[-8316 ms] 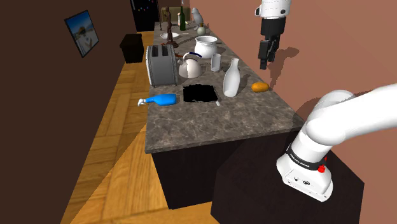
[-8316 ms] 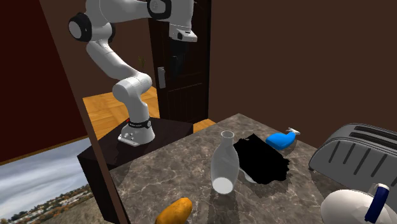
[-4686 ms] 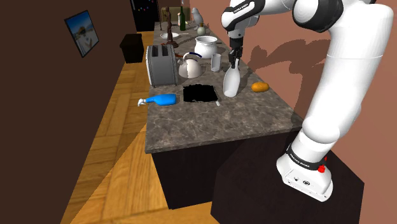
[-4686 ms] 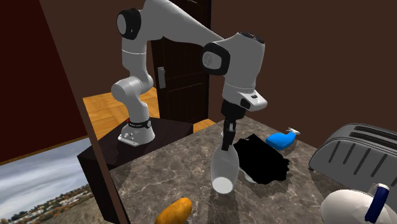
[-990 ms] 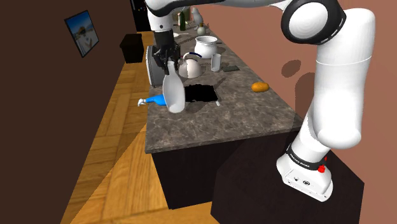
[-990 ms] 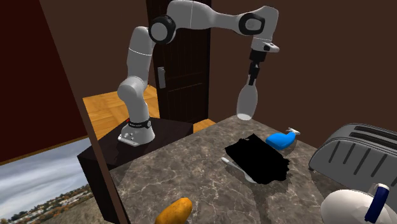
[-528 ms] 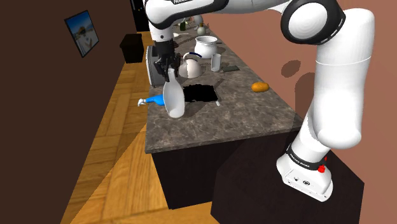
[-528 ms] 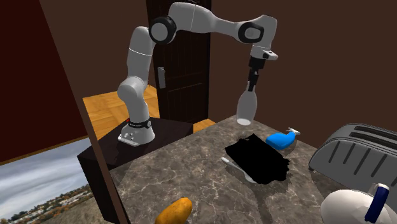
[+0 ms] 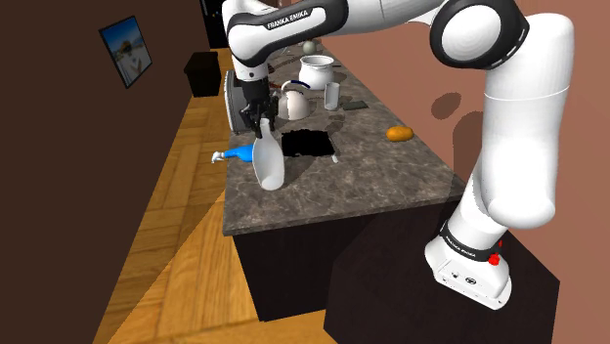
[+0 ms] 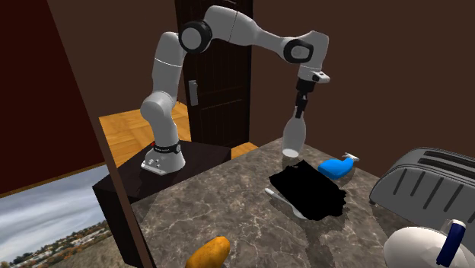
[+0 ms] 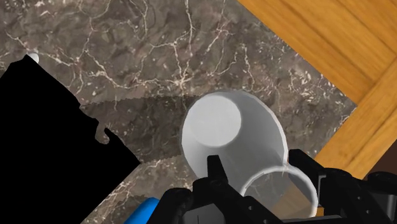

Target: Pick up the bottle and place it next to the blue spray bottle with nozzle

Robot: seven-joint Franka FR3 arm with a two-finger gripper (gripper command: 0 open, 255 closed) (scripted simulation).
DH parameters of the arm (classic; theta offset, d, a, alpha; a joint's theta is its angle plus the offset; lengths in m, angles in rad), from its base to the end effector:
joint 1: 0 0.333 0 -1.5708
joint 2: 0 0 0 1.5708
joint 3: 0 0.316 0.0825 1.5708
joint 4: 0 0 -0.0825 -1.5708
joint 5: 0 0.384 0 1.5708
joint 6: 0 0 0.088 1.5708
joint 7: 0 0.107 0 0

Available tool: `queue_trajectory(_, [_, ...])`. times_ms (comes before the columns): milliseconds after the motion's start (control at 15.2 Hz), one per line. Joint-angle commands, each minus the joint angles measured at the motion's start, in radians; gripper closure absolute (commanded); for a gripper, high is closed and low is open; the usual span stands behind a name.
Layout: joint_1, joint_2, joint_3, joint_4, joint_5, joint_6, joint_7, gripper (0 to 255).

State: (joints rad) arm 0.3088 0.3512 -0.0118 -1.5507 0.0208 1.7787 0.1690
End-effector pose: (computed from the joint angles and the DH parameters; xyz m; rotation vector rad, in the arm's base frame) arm 0.6211 0.1929 0.4375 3.1168 0.1918 -0.1931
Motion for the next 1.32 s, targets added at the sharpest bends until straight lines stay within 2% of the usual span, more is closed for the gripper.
queue_trajectory(0, [0.000,0.003,0.000,-0.006,0.000,0.011,-0.001,255])
queue_trajectory(396, [0.000,0.003,0.000,-0.006,0.000,0.011,-0.001,255])
queue_trajectory(462, [0.000,0.003,0.000,-0.006,0.000,0.011,-0.001,0])
queue_trajectory(792, [0.000,0.003,0.000,-0.007,0.000,0.011,-0.001,0])
queue_trajectory(1056, [-0.002,0.014,-0.001,0.136,0.000,-0.121,0.000,0])
queue_trajectory(1254, [-0.002,0.014,-0.001,0.136,0.000,-0.121,0.000,0])
